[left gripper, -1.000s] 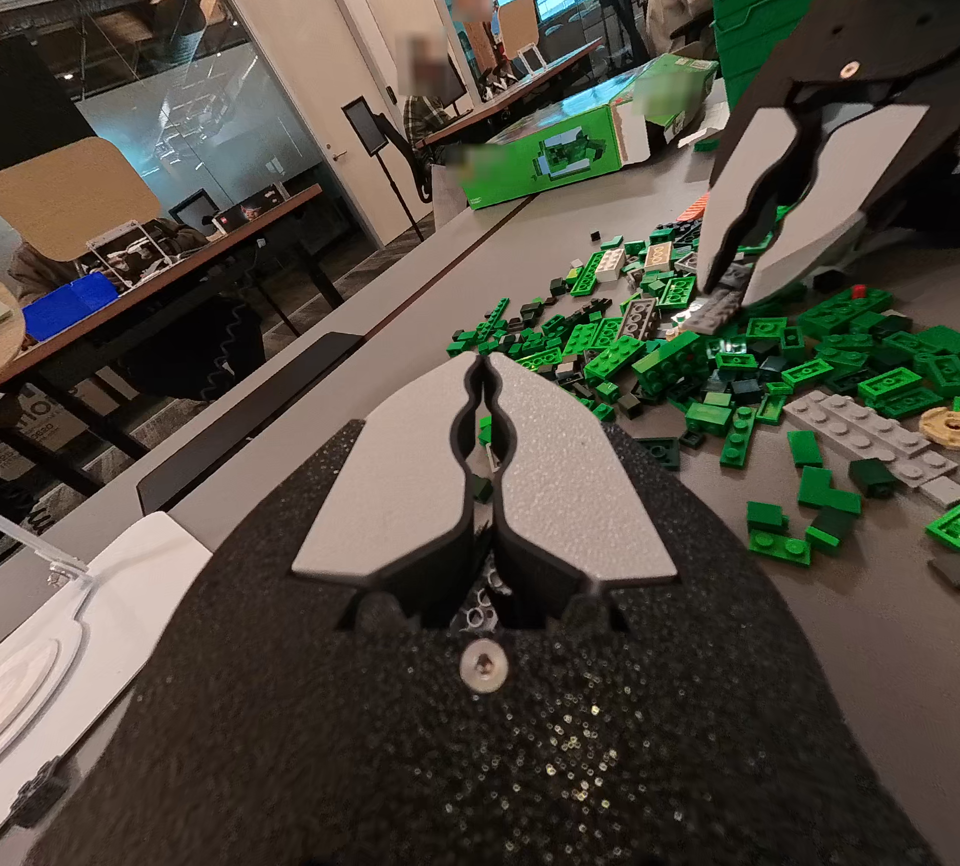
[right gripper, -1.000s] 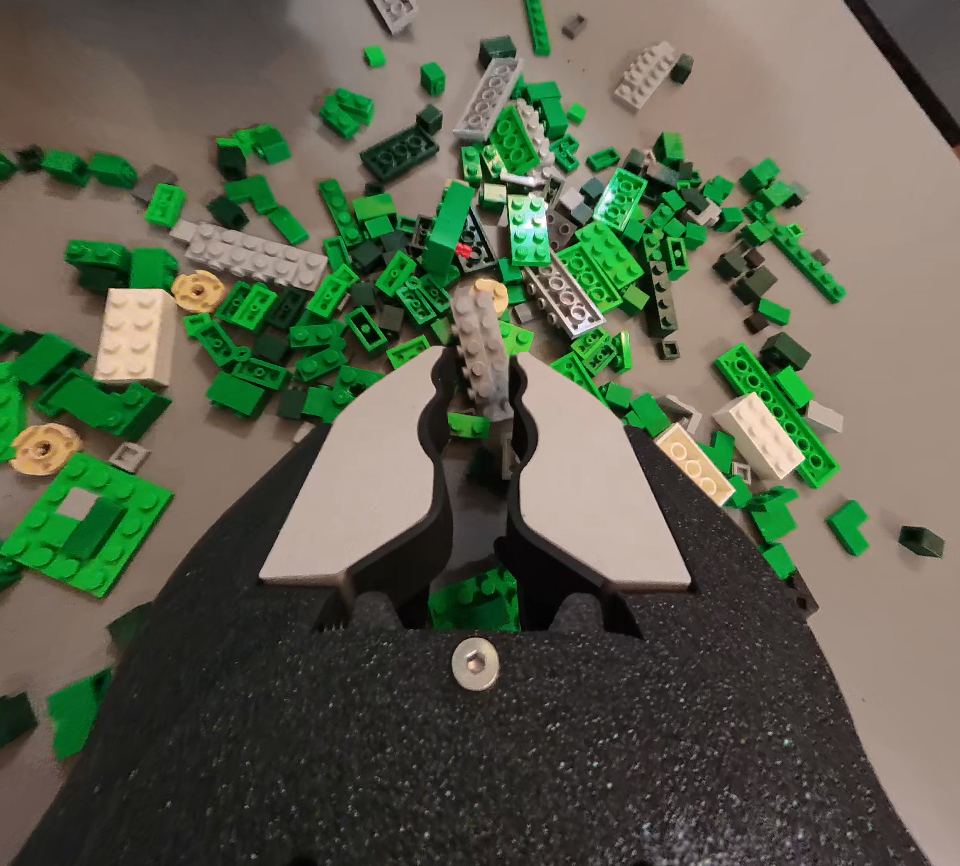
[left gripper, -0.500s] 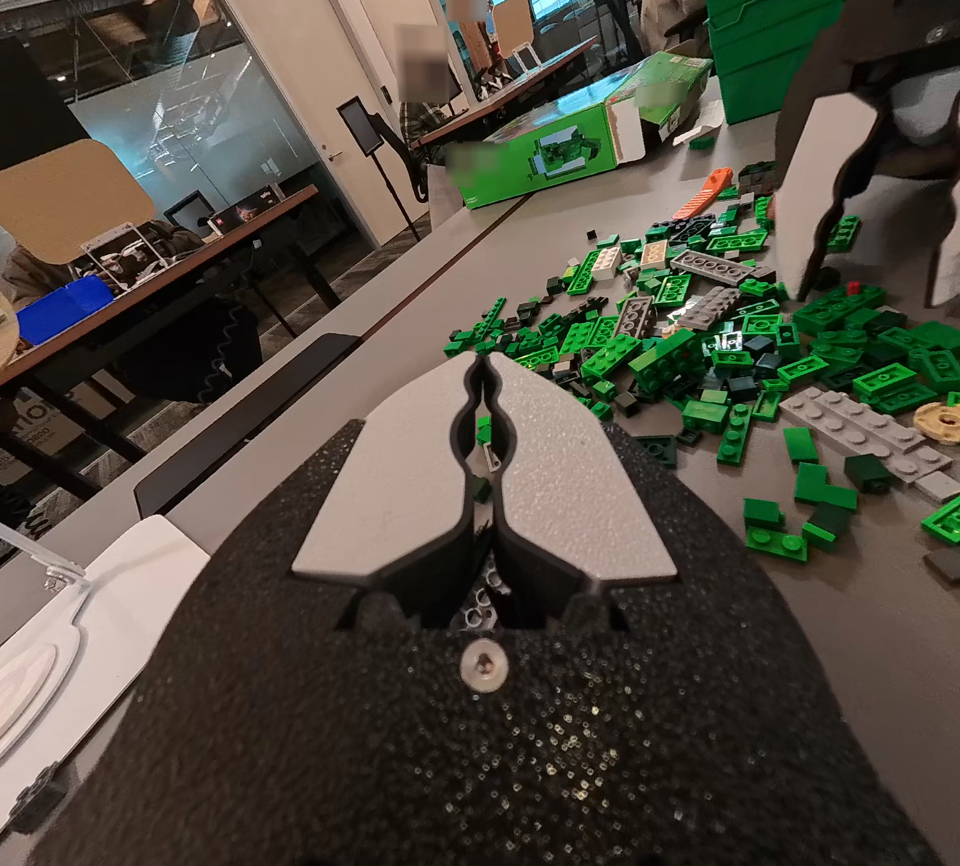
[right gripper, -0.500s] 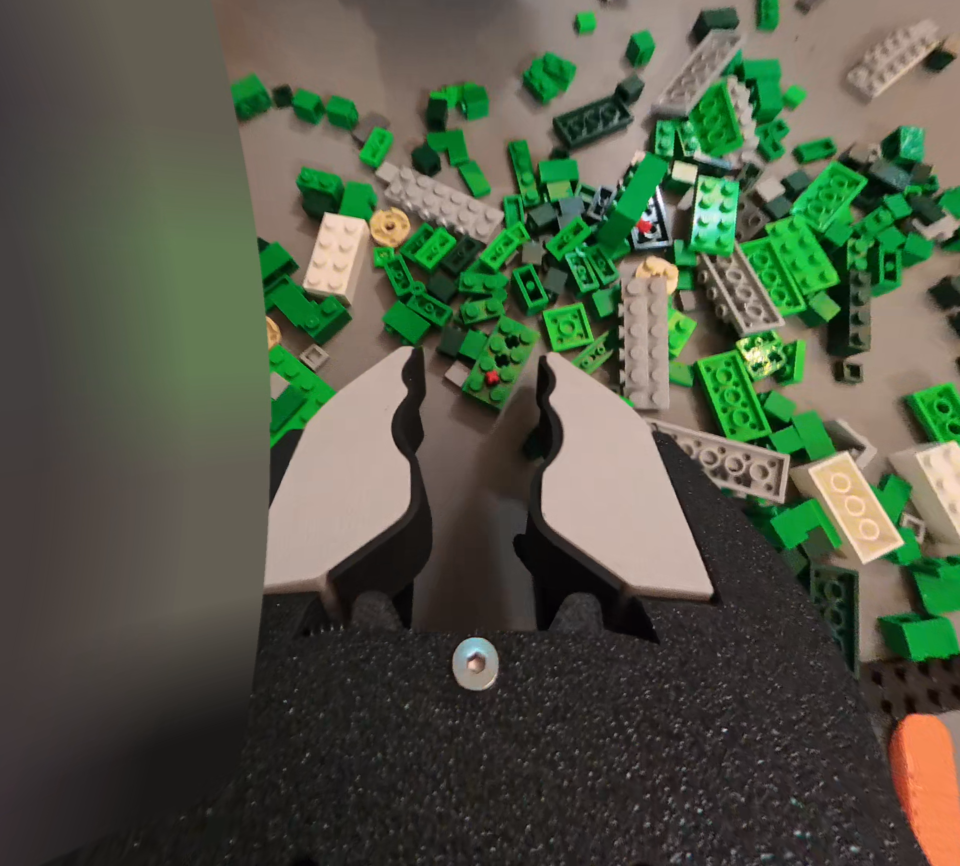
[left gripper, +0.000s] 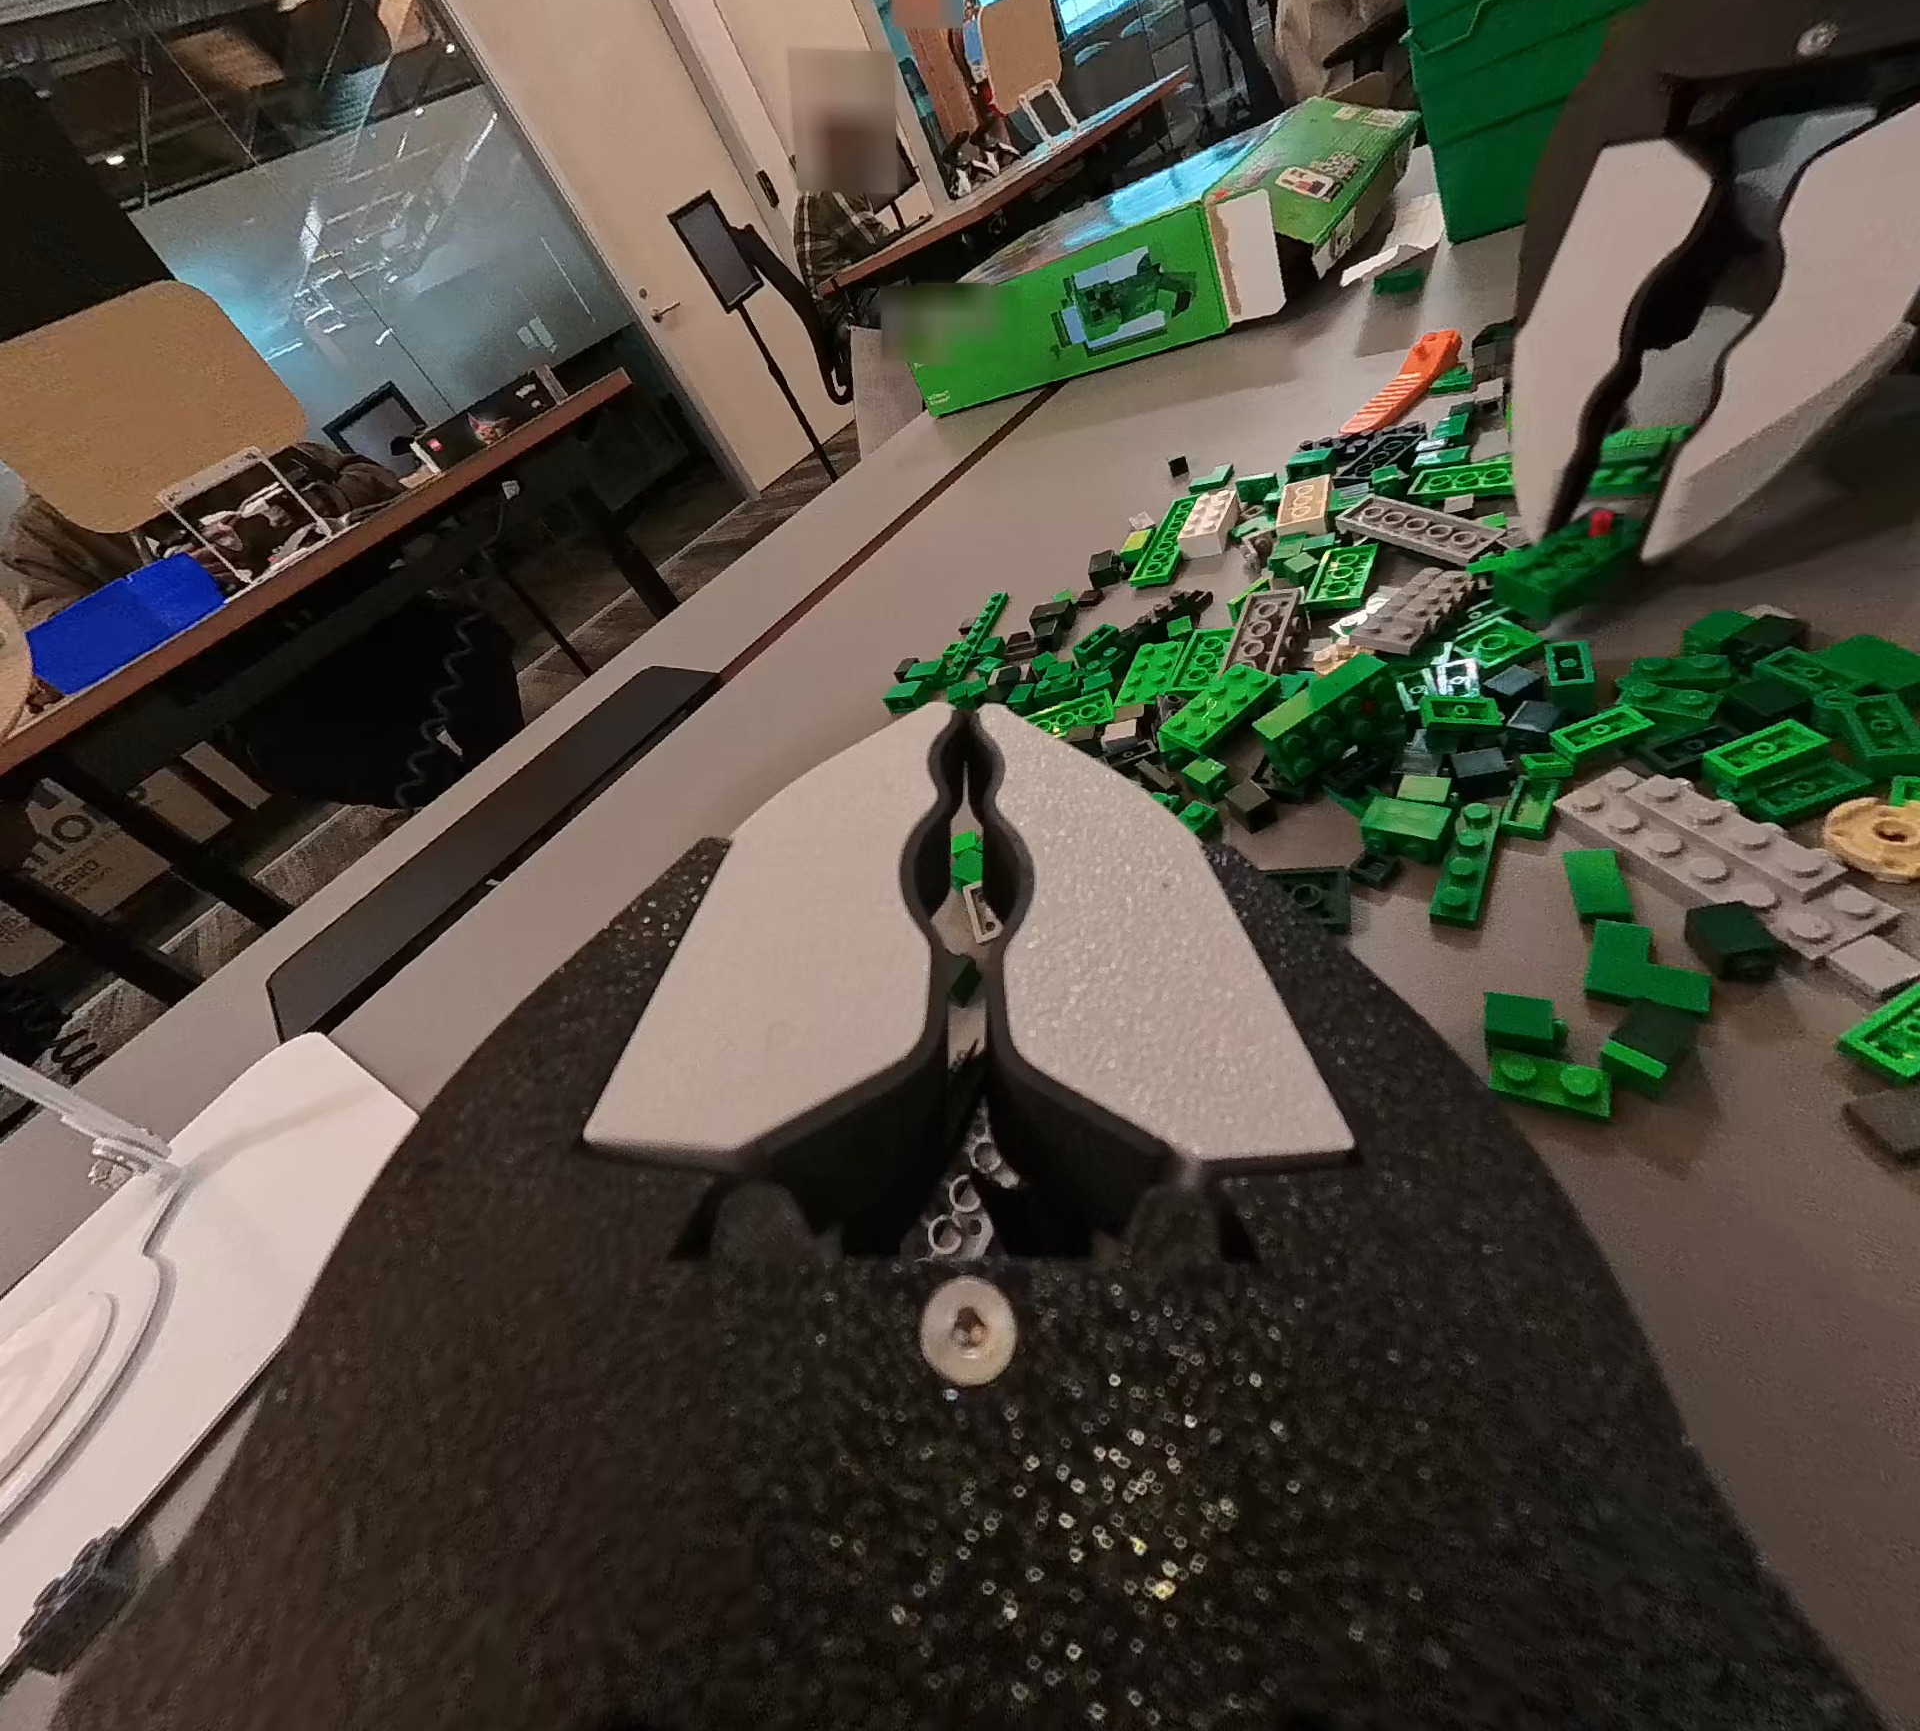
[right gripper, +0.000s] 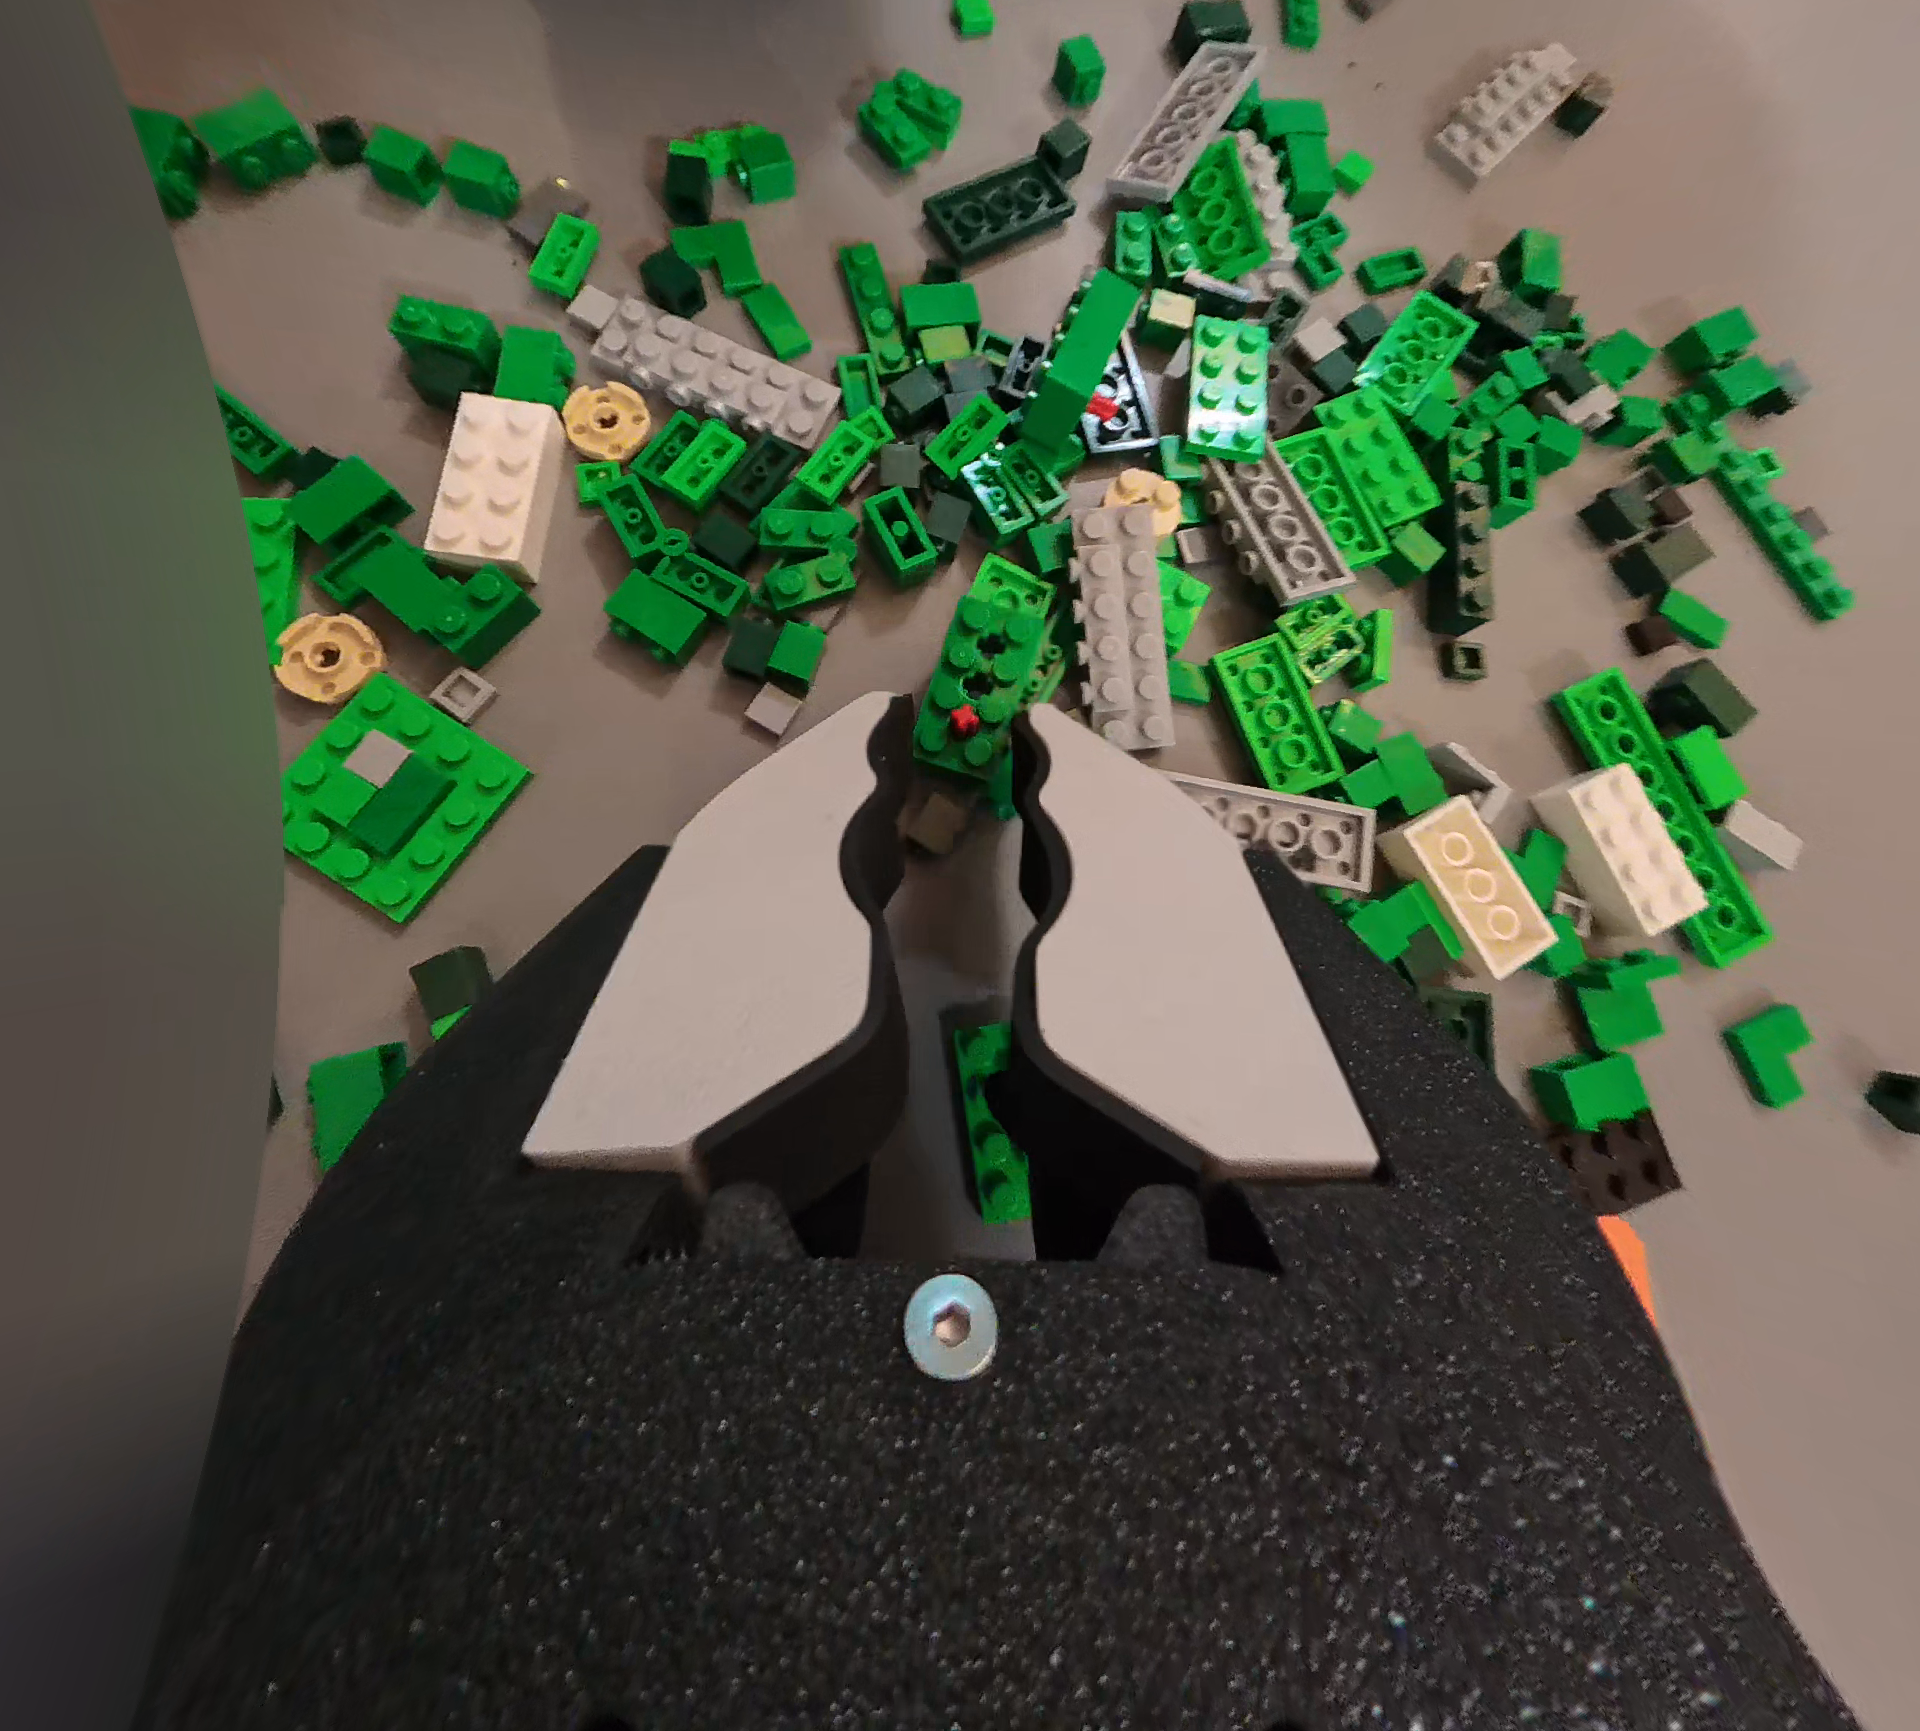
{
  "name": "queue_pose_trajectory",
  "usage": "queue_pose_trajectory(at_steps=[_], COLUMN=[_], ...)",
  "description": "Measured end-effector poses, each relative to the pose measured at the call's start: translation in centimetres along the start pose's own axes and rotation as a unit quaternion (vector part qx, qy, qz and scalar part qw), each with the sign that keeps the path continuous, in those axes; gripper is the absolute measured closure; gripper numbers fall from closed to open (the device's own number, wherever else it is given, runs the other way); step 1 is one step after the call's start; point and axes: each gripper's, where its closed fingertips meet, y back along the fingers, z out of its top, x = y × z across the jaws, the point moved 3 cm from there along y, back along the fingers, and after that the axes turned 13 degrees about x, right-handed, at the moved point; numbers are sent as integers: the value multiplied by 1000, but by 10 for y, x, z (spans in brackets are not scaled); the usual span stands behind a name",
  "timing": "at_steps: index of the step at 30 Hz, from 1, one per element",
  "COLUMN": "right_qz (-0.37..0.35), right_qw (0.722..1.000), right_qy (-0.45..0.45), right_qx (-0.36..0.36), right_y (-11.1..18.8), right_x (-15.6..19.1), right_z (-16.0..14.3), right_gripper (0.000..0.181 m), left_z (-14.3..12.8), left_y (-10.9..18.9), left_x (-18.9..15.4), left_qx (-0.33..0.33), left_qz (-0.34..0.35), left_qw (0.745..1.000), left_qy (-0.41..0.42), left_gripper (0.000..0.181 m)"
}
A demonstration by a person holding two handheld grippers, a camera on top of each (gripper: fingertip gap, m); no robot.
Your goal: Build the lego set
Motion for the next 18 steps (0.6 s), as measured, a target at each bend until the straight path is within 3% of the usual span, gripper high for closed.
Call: queue_pose_trajectory(at_steps=[18], right_qz=[-14], right_qw=[1000], right_qy=[-13], right_qx=[7], right_y=[0], right_x=[-6], right_z=[-6], right_gripper=[163], left_z=[0], left_y=[0], left_x=[-1], left_qx=[2], left_qz=[-1], left_qw=[1000], left_qy=[-4], left_gripper=[181])
